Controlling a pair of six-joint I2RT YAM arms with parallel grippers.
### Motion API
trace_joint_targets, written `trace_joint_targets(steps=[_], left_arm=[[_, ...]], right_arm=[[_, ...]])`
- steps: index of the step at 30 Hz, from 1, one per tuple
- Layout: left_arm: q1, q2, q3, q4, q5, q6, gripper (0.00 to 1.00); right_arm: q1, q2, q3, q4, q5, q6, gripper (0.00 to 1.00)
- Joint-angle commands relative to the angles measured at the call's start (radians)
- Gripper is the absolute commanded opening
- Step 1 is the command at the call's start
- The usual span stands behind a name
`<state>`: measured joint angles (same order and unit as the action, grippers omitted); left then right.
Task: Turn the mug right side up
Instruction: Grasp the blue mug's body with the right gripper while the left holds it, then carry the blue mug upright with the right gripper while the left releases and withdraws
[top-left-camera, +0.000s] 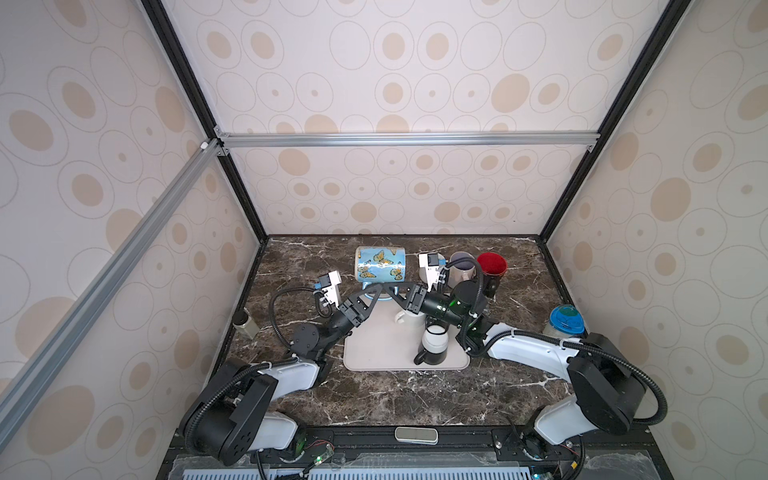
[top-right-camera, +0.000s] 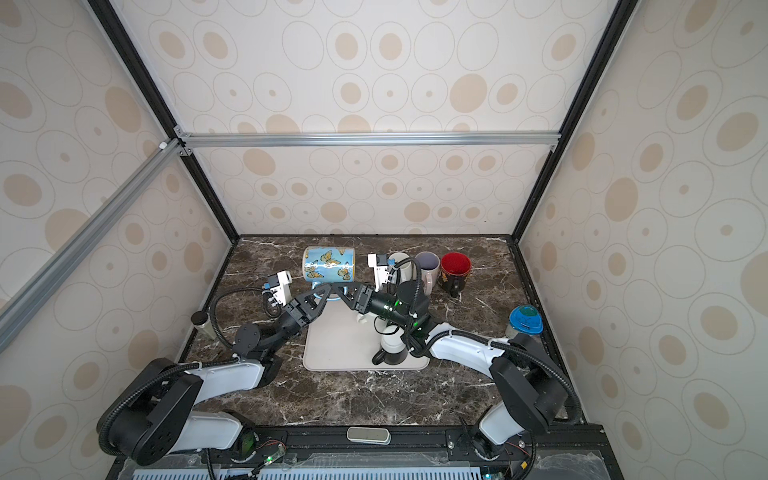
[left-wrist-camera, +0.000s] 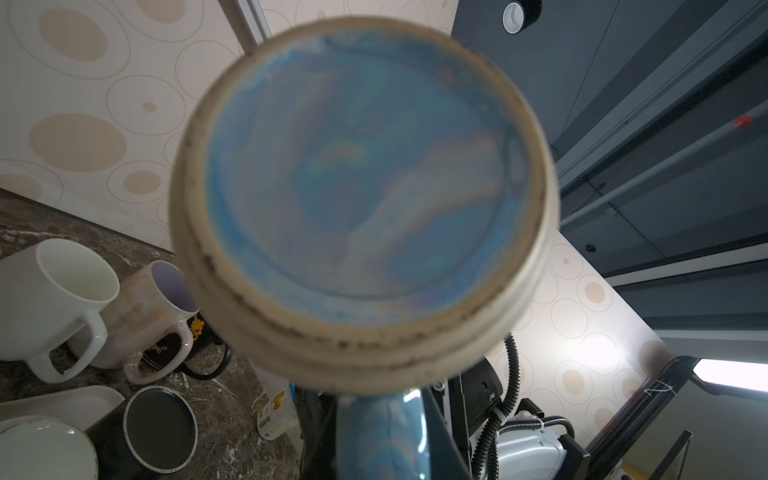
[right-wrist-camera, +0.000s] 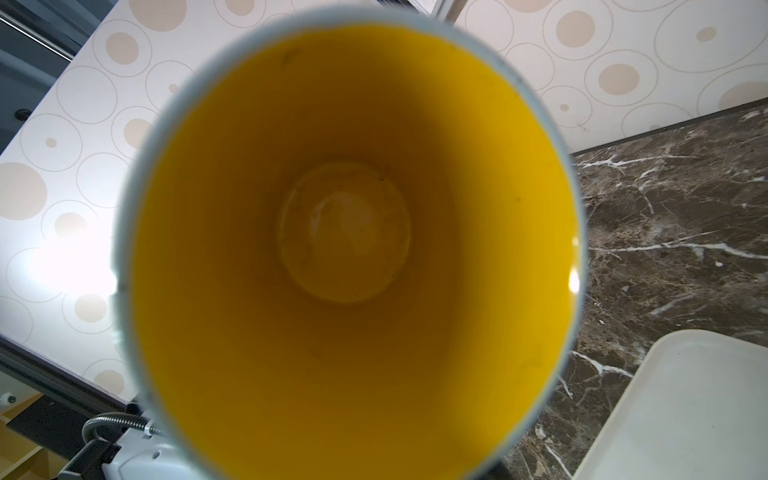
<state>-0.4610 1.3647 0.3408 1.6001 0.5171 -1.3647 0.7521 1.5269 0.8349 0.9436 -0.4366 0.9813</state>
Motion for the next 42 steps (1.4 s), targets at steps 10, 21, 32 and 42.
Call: trace_joint_targets(steps=[10, 21, 32, 42], left_arm=[[-0.027, 0.044, 0.031, 0.237, 0.111, -0.031, 0.00], [-0.006, 0.119, 0.054, 0.237, 0.119, -0.053, 0.86], [0.126, -0.081, -0.030, -0.088, 0.126, 0.102, 1.00], [0.146, -0.414, 0.242, -1.414, -0.378, 0.782, 1.00]], right_arm=[[0.001, 0.010, 0.111, 0.160, 0.015, 0.043, 0.00], [-0.001, -0.022, 0.141, 0.012, 0.030, -0.029, 0.00], [-0.046, -0.007, 0.194, -0.179, 0.072, -0.085, 0.00], [-0.077, 0.069, 0.569, -0.932, 0.382, -0.419, 0.00]])
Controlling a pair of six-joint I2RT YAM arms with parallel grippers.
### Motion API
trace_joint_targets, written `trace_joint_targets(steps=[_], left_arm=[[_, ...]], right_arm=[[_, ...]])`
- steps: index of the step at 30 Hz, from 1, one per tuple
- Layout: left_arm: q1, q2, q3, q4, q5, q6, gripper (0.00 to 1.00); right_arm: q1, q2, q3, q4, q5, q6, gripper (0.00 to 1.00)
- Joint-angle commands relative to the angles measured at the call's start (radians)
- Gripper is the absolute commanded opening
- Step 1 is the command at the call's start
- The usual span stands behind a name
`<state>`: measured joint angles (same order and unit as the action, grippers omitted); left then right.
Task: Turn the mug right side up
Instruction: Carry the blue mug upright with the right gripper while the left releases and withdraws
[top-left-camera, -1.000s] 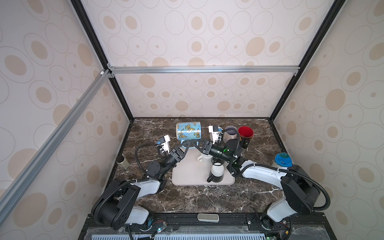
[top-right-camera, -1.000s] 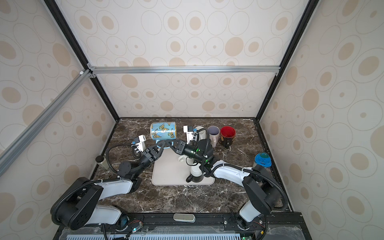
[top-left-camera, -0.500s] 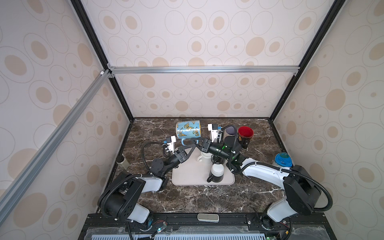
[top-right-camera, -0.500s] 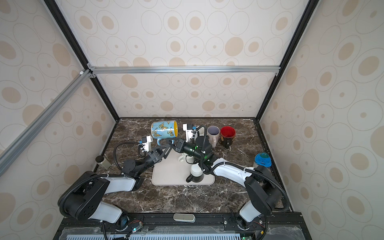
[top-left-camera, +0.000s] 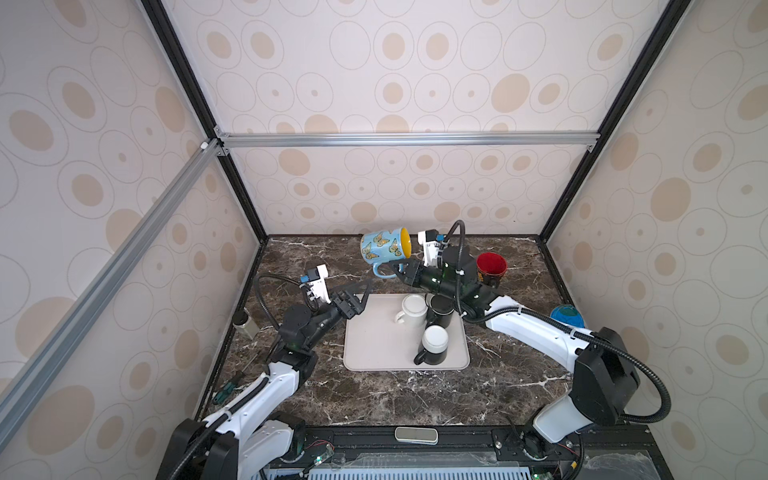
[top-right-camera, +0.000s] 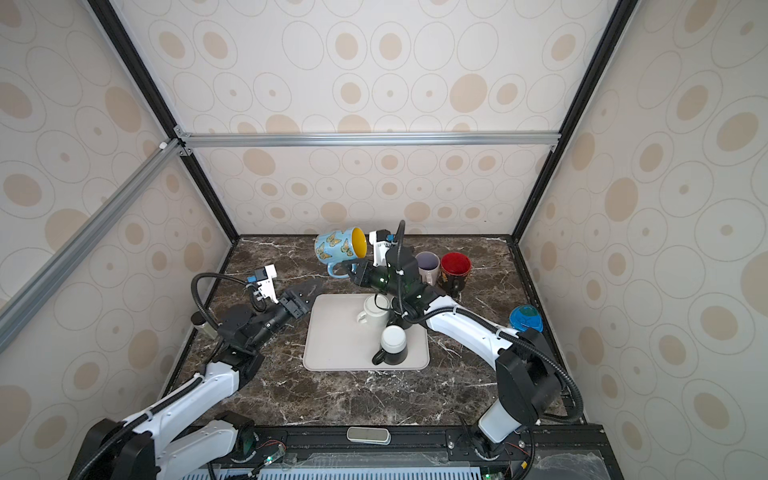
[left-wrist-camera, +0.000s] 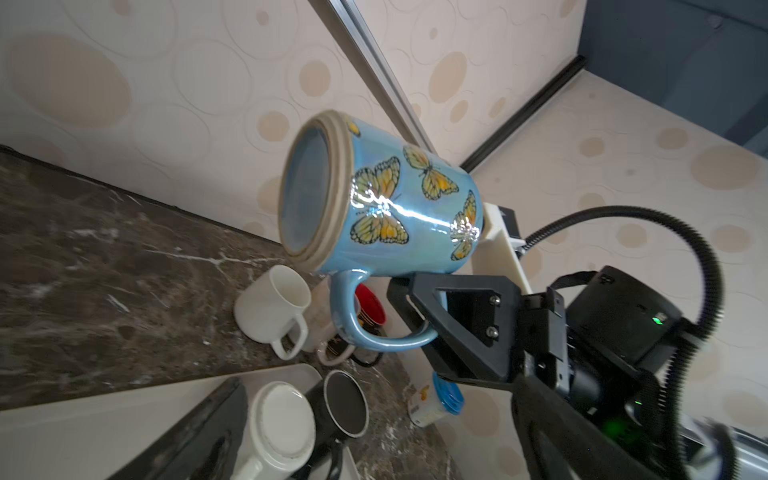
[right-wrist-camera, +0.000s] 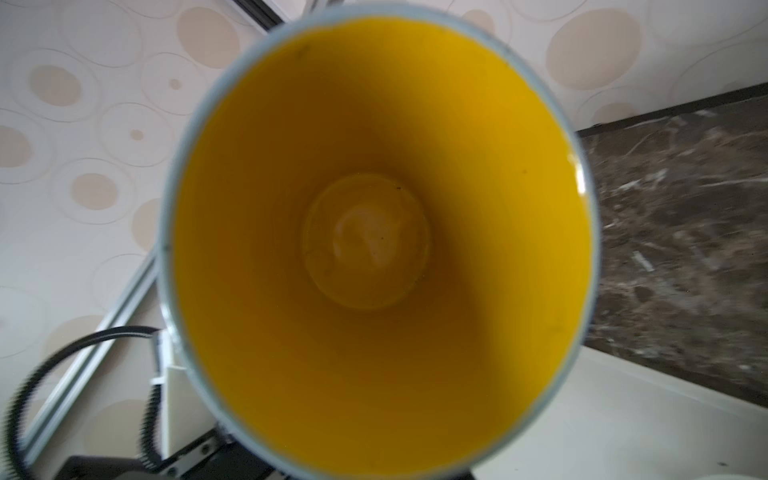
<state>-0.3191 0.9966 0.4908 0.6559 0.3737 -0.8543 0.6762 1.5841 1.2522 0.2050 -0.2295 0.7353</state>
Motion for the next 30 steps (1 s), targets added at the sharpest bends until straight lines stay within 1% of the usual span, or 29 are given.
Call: trace_joint_targets(steps=[1, 3, 7, 9, 11, 16, 22, 30], left_arm=[[0.003, -0.056, 0.103, -0.507, -0.275, 0.291, 1.00], [0.001, -0.085, 0.093, -0.518, -0.305, 0.293, 1.00], [-0.011, -0.077, 0.088, -0.513, -0.295, 0.295, 1.00], [-0.035, -0.062, 0.102, -0.529, -0.311, 0.306, 1.00], [-0.061, -0.052, 0.109, -0.538, -0.329, 0.314, 1.00], [-0.158, -0.009, 0.141, -0.580, -0.405, 0.350, 1.00], [-0.213, 0.043, 0.131, -0.545, -0.375, 0.349, 1.00], [-0.239, 0.072, 0.127, -0.507, -0.357, 0.343, 1.00]], right_arm=[[-0.002, 0.041, 0.224, -0.295, 0.224, -0.205, 0.00], [-0.001, 0.126, 0.377, -0.477, 0.300, -0.271, 0.00], [-0.001, 0.293, 0.623, -0.718, 0.415, -0.359, 0.00], [0.001, 0.366, 0.719, -0.782, 0.468, -0.394, 0.00], [-0.001, 0.419, 0.772, -0.812, 0.504, -0.414, 0.00], [-0.004, 0.501, 0.829, -0.840, 0.537, -0.433, 0.00], [-0.017, 0.579, 0.876, -0.881, 0.558, -0.445, 0.00], [-0.036, 0.652, 0.899, -0.899, 0.557, -0.446, 0.00]])
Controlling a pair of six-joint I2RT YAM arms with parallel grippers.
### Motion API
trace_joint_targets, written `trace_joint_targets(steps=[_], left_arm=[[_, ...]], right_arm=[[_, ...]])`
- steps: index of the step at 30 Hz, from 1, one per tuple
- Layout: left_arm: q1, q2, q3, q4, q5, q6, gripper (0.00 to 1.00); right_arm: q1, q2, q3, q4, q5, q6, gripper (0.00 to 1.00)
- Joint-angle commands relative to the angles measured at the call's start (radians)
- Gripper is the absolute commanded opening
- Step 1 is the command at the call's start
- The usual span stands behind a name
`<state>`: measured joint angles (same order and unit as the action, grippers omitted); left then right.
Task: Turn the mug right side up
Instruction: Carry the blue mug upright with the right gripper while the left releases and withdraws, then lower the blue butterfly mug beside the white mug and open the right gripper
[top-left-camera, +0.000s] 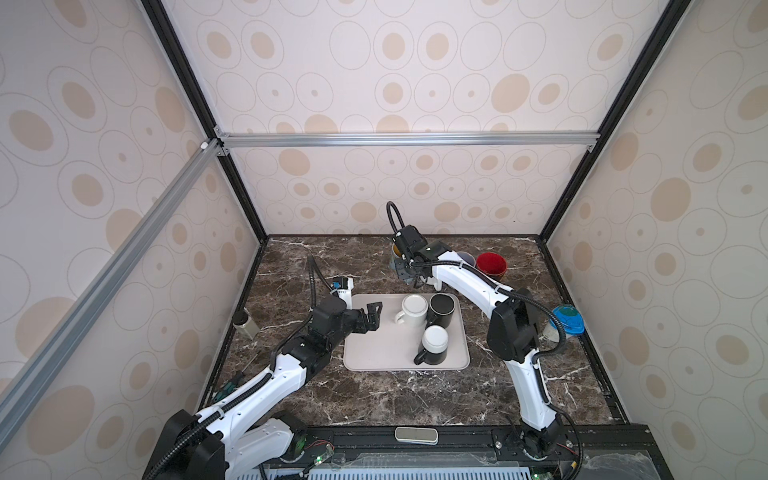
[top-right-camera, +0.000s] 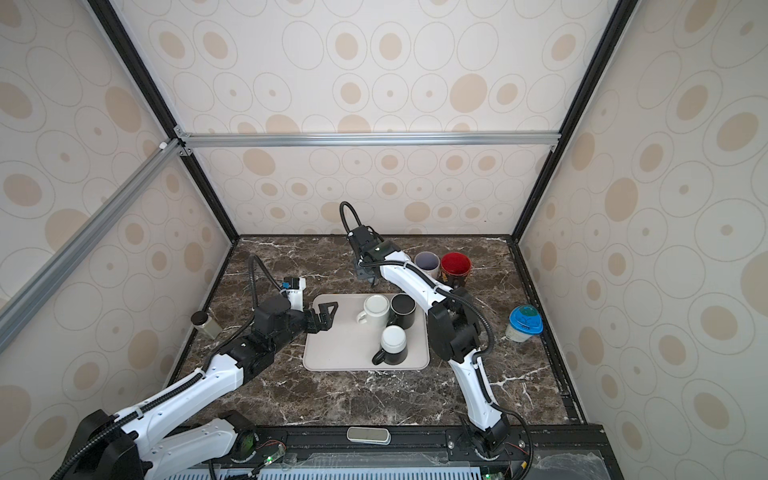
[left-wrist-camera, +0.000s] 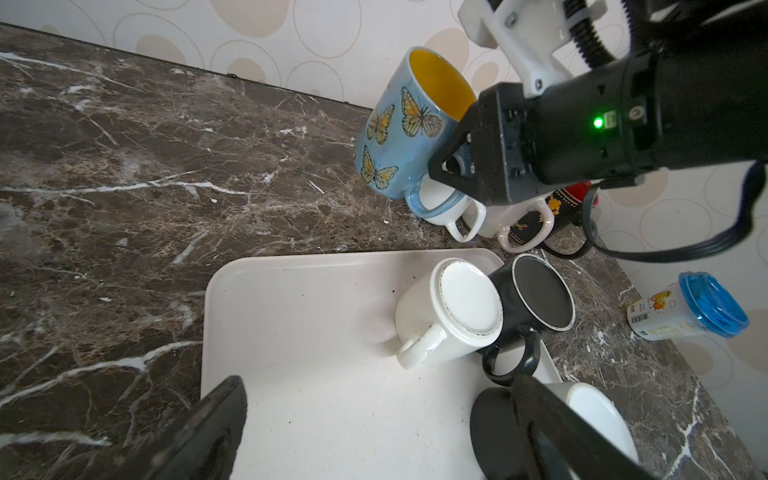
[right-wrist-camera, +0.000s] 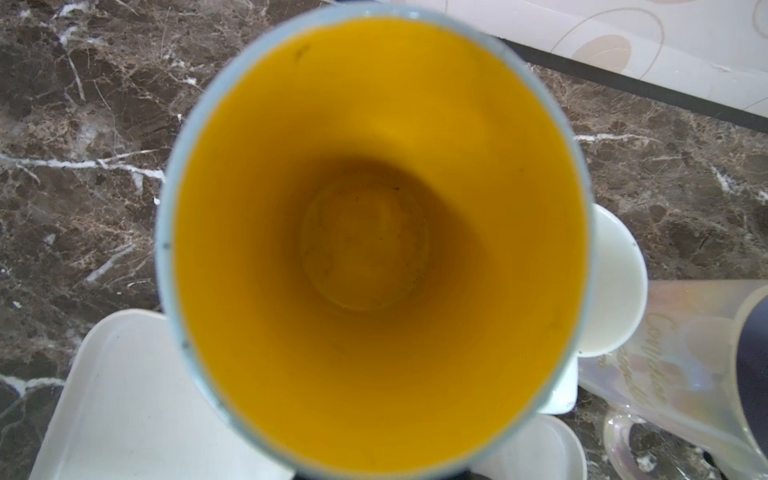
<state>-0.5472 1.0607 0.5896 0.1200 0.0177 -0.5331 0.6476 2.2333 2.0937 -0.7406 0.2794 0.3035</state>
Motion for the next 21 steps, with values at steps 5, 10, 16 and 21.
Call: trace_joint_targets(steps=[5, 10, 16, 21], left_arm=[[-0.024, 0.020, 0.019, 0.065, 0.016, 0.021, 1.00], [-0.036, 0.048, 0.027, 0.070, 0.011, 0.019, 1.00], [-0.048, 0.074, 0.037, 0.064, -0.011, 0.020, 1.00], [-0.057, 0.099, 0.040, 0.057, -0.021, 0.024, 1.00]], right_arm=[[-0.016, 0.037, 0.063, 0.042, 0.056, -0.010, 0.00], [-0.017, 0.056, 0.055, 0.046, 0.065, -0.006, 0.00], [-0.018, 0.074, 0.053, 0.038, 0.075, 0.001, 0.00], [-0.019, 0.078, 0.045, 0.030, 0.094, 0.012, 0.00]])
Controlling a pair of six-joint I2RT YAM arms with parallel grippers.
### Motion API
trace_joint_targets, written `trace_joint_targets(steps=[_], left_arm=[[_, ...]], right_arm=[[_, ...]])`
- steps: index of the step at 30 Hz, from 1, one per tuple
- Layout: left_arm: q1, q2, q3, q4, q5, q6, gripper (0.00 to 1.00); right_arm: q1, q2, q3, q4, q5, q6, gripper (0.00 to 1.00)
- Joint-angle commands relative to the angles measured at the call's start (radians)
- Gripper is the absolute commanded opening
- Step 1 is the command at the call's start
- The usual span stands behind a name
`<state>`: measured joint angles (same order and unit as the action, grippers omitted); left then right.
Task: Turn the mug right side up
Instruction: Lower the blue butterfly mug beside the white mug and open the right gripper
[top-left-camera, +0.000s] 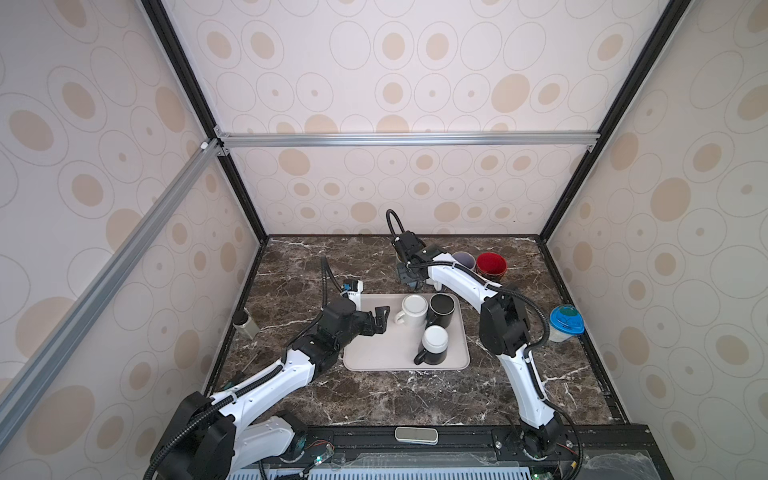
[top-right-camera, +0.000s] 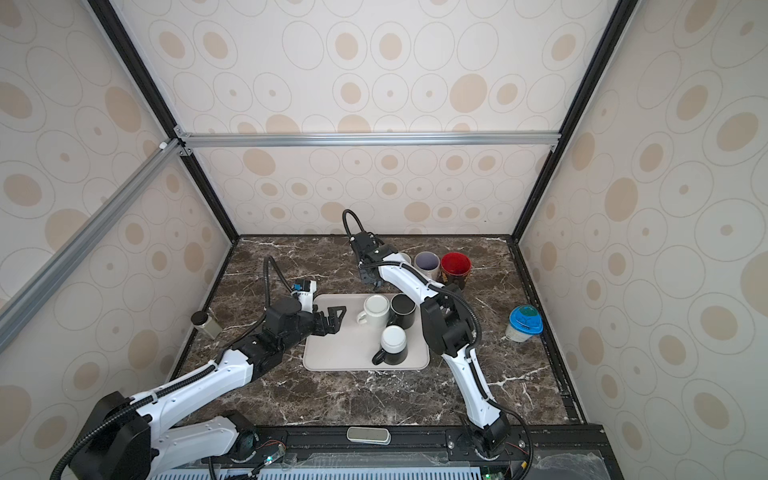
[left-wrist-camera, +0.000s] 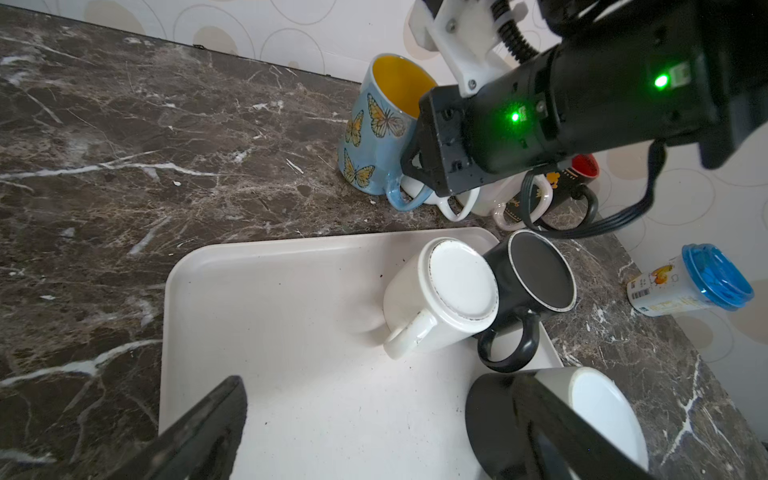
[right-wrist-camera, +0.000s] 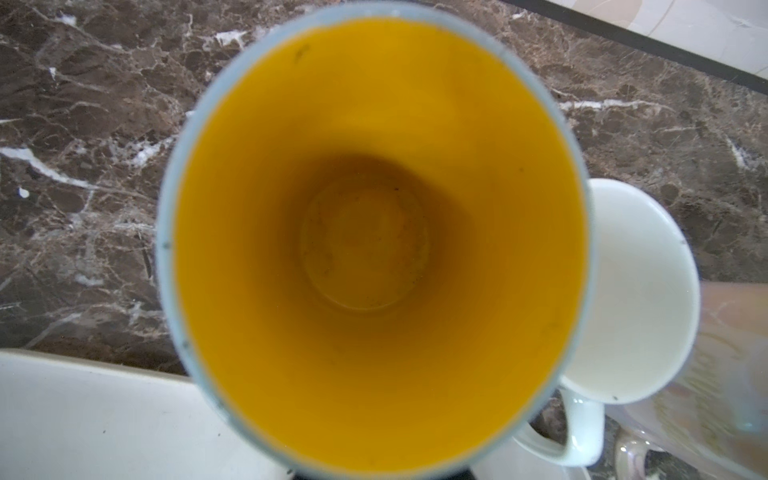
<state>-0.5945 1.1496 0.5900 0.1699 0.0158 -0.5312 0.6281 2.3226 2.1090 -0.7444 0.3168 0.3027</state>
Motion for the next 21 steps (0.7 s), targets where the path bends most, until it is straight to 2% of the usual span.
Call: trace_joint_targets(steps=[1, 13, 19, 21], left_arm=[[-0.010, 0.012, 0.039, 0.008, -0.020, 0.022, 1.00], [-0.019, -0.008, 0.022, 0.005, -0.046, 0.025, 1.00], [-0.018, -0.016, 0.006, 0.014, -0.052, 0.019, 1.00], [-0.018, -0.017, 0.004, 0.013, -0.059, 0.018, 1.00]], right_arm=[[0.001, -0.008, 0.027, 0.034, 0.057, 0.015, 0.00], [0.000, -0.011, -0.029, 0.044, 0.025, 0.052, 0.00], [0.000, -0.005, -0.033, 0.036, 0.019, 0.067, 0.04], [0.001, -0.006, -0.031, 0.033, 0.018, 0.071, 0.10]])
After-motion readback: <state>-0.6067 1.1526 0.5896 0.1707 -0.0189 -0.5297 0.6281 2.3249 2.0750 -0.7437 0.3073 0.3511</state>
